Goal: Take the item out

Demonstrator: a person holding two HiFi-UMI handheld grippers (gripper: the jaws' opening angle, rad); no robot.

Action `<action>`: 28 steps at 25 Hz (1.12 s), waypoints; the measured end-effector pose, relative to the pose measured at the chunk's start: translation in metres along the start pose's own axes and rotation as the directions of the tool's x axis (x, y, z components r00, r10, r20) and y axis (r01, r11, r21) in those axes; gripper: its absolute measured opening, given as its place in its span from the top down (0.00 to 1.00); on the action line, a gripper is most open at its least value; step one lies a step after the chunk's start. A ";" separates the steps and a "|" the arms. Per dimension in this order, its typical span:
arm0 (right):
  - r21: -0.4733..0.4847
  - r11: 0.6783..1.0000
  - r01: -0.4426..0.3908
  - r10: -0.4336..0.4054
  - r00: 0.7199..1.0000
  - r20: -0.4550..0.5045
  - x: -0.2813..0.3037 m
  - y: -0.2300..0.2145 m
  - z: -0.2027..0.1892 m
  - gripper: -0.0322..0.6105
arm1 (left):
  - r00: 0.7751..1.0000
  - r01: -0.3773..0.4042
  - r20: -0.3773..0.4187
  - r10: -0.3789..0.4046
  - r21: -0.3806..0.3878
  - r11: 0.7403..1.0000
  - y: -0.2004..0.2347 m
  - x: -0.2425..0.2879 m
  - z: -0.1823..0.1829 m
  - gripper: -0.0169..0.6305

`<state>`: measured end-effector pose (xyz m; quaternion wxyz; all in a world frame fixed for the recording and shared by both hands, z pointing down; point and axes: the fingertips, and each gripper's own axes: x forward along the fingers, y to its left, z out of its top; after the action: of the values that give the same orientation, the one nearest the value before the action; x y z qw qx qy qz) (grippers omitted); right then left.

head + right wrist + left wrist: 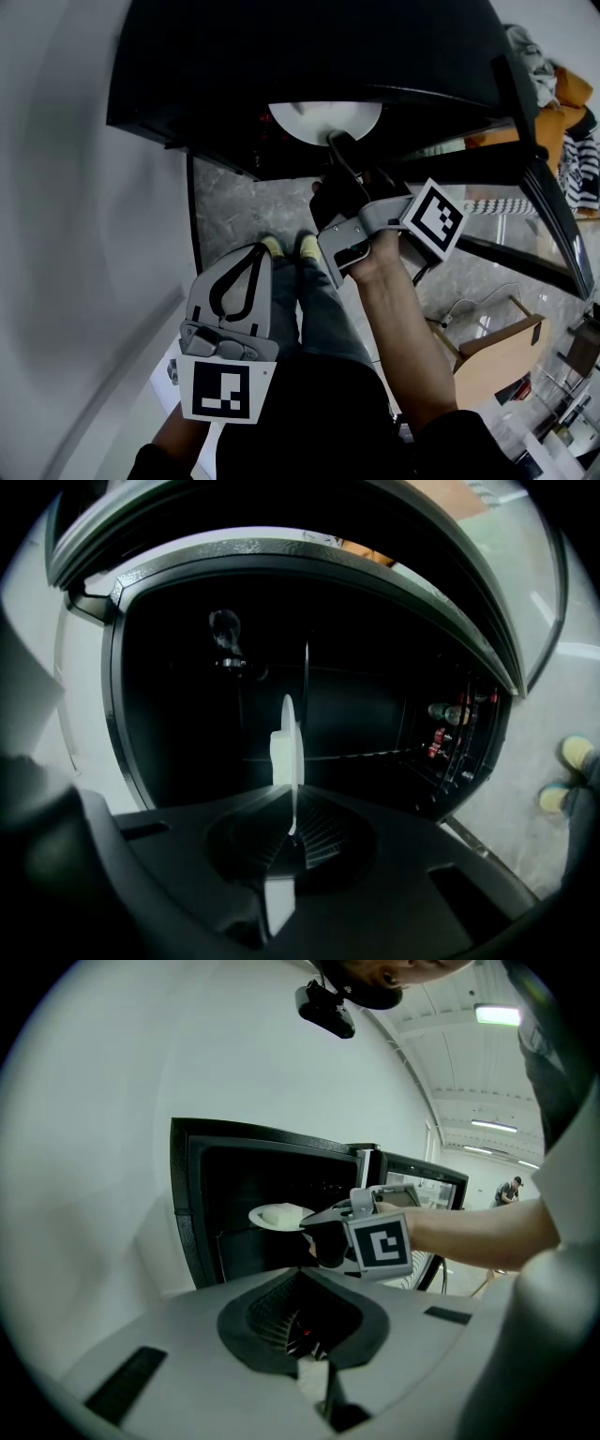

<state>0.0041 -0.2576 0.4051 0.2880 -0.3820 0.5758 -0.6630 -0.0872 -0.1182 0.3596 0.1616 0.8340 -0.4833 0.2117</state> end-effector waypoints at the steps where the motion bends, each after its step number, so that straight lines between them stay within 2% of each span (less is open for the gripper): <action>1: -0.007 1.000 -0.003 0.003 1.000 -0.002 0.002 0.000 0.000 0.92 | 1.000 -0.007 0.001 0.007 -0.019 1.000 0.003 0.000 0.001 0.96; 3: -0.014 1.000 -0.015 0.015 1.000 -0.009 0.005 0.002 -0.001 0.92 | 1.000 -0.017 0.002 0.017 -0.044 0.999 0.009 0.002 0.002 0.96; 10: -0.031 0.998 -0.051 0.050 0.997 -0.052 -0.007 0.008 -0.004 0.92 | 1.000 -0.021 0.010 0.021 -0.030 0.999 0.008 0.005 0.003 0.96; 15: -0.045 0.997 -0.055 0.052 0.996 -0.076 0.001 0.014 -0.007 0.92 | 0.999 -0.042 0.031 0.043 -0.036 0.998 0.031 0.012 0.015 0.96; 21: -0.054 0.997 -0.055 0.049 0.993 -0.108 -0.062 0.018 -0.013 0.92 | 0.997 -0.058 0.045 0.059 -0.024 0.998 -0.004 -0.013 0.018 0.96; 28: -0.070 0.996 -0.047 0.034 0.984 -0.174 -0.096 0.031 -0.027 0.92 | 0.994 -0.087 0.062 0.088 -0.021 0.996 0.002 -0.022 0.030 0.96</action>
<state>0.0317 -0.1694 0.3564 0.2363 -0.3218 0.6304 -0.6658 -0.0932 -0.1174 0.3226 0.1446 0.8166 -0.5263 0.1879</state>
